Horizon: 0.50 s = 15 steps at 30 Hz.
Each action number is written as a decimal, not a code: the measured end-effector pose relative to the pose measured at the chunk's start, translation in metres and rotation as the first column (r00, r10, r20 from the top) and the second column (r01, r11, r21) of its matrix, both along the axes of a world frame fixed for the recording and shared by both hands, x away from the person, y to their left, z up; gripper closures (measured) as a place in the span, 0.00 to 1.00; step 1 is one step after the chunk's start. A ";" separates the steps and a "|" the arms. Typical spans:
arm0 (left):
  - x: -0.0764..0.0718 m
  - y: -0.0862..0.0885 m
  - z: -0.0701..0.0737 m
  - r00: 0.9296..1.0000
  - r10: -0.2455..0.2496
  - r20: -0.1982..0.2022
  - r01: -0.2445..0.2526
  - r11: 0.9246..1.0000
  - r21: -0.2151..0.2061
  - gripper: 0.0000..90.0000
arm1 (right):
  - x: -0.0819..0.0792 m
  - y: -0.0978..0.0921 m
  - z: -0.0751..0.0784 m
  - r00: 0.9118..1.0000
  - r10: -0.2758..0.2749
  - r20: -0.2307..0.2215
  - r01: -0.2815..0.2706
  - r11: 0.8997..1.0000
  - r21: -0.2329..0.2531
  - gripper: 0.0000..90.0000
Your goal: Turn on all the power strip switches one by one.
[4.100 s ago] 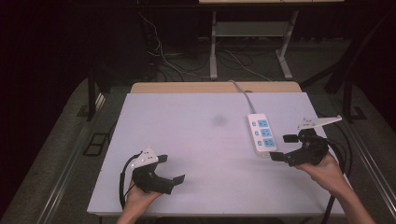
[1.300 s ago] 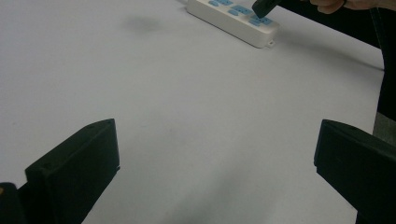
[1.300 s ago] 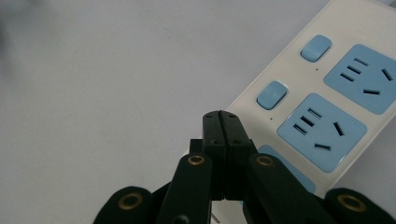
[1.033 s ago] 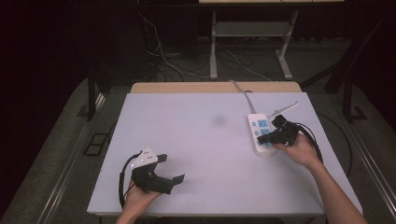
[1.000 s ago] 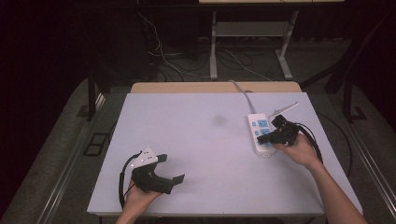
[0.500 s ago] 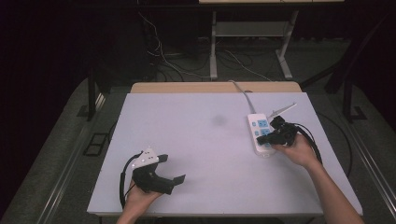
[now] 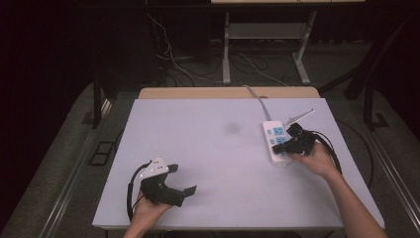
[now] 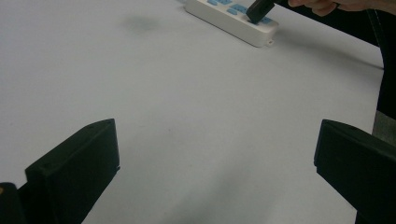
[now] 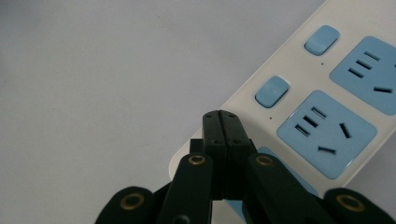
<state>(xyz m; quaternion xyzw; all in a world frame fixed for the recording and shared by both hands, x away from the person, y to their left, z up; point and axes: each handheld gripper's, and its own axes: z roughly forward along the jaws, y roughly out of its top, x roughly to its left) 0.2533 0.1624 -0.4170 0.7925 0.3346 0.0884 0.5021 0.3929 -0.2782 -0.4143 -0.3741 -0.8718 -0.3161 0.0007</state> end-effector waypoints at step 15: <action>0.000 0.001 0.000 1.000 0.005 0.002 -0.005 1.000 -0.002 0.00 | 0.003 -0.006 0.006 0.999 -0.031 -0.023 0.031 0.999 0.037 1.00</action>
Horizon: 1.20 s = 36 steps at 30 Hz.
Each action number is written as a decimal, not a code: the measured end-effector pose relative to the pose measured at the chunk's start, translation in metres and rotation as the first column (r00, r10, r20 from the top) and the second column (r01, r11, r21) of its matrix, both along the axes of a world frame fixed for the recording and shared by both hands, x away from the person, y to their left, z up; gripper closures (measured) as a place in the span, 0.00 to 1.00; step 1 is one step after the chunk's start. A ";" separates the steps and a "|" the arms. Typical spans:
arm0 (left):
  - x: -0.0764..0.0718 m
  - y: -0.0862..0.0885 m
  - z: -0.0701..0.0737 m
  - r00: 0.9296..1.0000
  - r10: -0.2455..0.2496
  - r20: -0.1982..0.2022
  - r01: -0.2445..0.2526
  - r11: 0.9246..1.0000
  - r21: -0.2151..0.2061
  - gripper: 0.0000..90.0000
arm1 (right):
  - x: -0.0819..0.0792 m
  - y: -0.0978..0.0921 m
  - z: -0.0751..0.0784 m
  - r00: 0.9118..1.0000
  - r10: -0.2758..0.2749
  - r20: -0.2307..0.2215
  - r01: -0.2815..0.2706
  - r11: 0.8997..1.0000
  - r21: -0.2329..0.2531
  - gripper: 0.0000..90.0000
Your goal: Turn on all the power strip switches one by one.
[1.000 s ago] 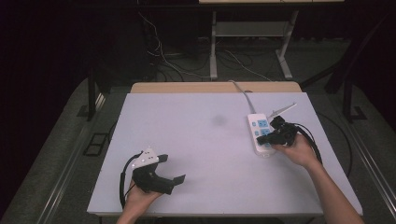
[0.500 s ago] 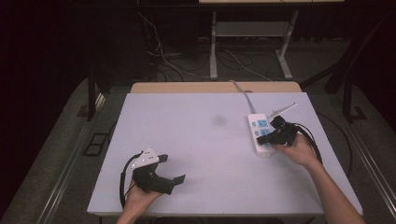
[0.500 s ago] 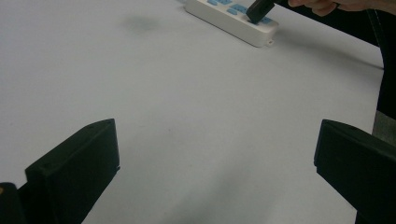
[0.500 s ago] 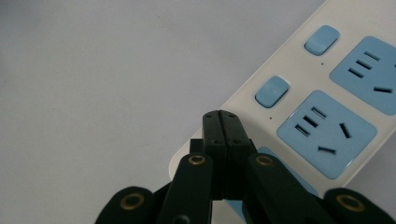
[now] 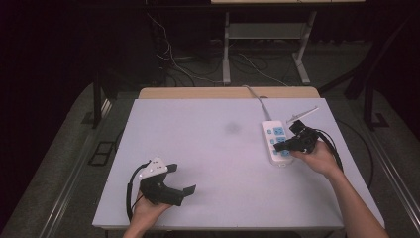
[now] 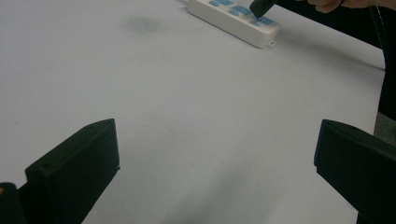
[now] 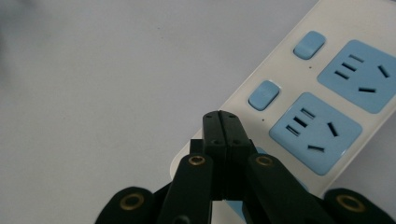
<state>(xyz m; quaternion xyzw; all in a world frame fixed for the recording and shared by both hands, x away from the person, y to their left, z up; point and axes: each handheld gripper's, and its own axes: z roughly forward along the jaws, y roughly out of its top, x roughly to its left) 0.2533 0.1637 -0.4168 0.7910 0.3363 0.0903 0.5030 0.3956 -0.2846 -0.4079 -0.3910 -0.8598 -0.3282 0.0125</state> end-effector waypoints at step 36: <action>0.001 0.001 -0.001 1.000 0.001 -0.006 -0.001 1.000 -0.001 0.00 | 0.035 -0.004 0.041 0.999 -0.020 0.050 0.019 1.000 0.011 1.00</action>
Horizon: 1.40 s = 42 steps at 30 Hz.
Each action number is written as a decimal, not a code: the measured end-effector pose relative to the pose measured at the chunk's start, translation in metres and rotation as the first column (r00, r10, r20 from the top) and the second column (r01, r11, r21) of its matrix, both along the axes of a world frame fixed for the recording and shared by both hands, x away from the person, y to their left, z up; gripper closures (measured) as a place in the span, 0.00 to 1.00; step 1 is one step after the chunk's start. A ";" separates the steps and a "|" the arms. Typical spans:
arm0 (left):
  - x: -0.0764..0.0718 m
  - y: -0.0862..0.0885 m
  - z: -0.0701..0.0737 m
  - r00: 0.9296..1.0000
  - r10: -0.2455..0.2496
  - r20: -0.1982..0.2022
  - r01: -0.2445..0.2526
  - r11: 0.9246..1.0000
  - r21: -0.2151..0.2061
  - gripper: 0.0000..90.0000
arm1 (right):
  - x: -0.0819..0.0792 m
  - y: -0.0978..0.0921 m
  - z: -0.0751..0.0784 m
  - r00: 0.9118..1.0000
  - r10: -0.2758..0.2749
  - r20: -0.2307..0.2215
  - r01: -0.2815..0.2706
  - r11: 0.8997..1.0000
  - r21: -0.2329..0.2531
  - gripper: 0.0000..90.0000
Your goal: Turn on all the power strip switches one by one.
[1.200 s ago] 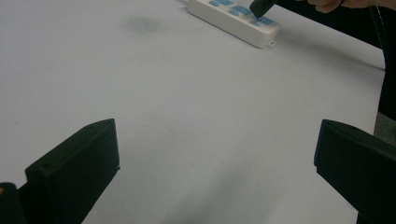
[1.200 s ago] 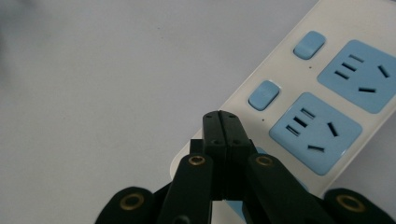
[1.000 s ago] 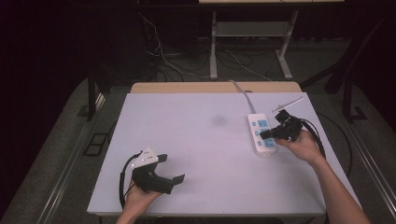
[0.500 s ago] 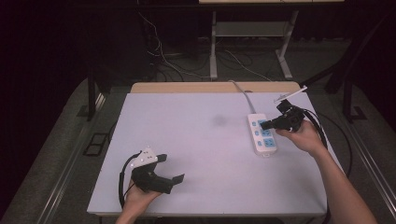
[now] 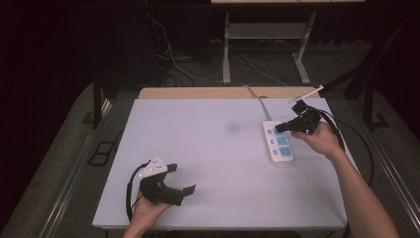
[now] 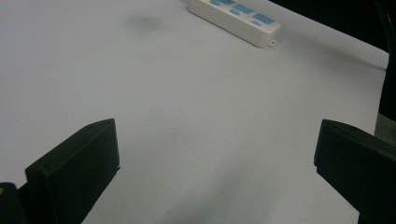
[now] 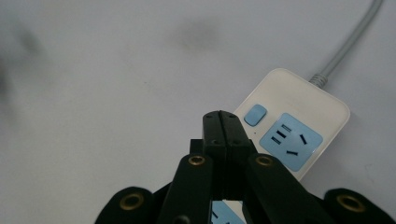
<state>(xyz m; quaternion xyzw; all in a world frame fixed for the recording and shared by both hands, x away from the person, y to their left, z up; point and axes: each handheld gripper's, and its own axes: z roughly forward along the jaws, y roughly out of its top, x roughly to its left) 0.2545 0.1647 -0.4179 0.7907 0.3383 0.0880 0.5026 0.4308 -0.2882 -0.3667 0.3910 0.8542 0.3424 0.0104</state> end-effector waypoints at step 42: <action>0.000 0.002 0.001 1.000 0.000 0.004 0.000 1.000 -0.004 0.00 | 0.013 0.017 -0.035 0.996 0.036 -0.081 -0.043 0.996 -0.083 1.00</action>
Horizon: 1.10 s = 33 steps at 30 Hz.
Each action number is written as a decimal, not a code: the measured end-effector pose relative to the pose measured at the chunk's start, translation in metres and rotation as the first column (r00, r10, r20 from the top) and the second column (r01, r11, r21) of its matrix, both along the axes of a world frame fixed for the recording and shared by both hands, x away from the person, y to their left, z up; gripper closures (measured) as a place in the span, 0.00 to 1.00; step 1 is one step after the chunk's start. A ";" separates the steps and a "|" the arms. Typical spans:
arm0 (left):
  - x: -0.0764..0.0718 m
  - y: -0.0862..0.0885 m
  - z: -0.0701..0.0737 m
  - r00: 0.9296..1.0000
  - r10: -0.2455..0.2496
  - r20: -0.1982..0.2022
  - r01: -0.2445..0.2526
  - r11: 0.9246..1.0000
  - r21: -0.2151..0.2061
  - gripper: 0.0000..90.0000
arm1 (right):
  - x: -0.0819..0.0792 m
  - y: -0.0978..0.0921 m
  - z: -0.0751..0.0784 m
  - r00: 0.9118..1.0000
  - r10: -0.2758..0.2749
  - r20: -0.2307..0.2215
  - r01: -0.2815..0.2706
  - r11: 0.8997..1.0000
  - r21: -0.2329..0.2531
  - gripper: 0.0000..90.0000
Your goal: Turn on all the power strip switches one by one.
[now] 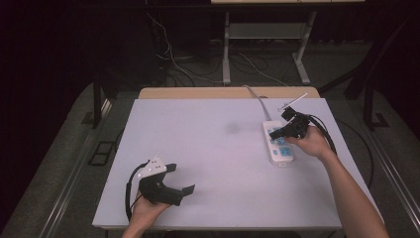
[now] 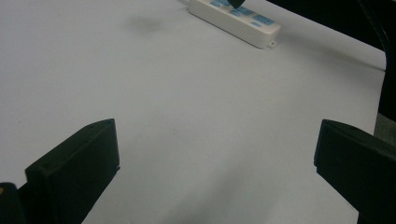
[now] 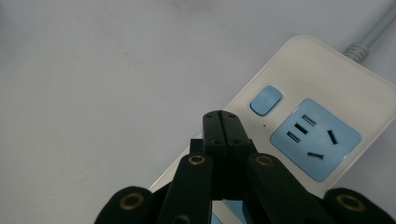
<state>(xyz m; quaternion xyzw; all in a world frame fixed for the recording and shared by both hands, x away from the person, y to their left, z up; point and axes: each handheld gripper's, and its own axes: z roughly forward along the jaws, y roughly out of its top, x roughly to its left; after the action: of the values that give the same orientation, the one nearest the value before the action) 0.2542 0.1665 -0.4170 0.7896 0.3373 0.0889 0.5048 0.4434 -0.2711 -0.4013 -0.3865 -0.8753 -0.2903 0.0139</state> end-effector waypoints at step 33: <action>0.000 -0.002 0.000 1.000 -0.009 0.007 0.009 1.000 0.024 0.00 | -0.009 0.000 -0.012 0.998 0.013 0.063 -0.014 1.000 0.008 1.00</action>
<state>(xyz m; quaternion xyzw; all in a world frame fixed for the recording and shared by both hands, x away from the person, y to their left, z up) 0.2541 0.1642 -0.4174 0.7967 0.3310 0.0933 0.4970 0.4340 -0.2712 -0.4133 -0.3712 -0.8766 -0.3060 -0.0099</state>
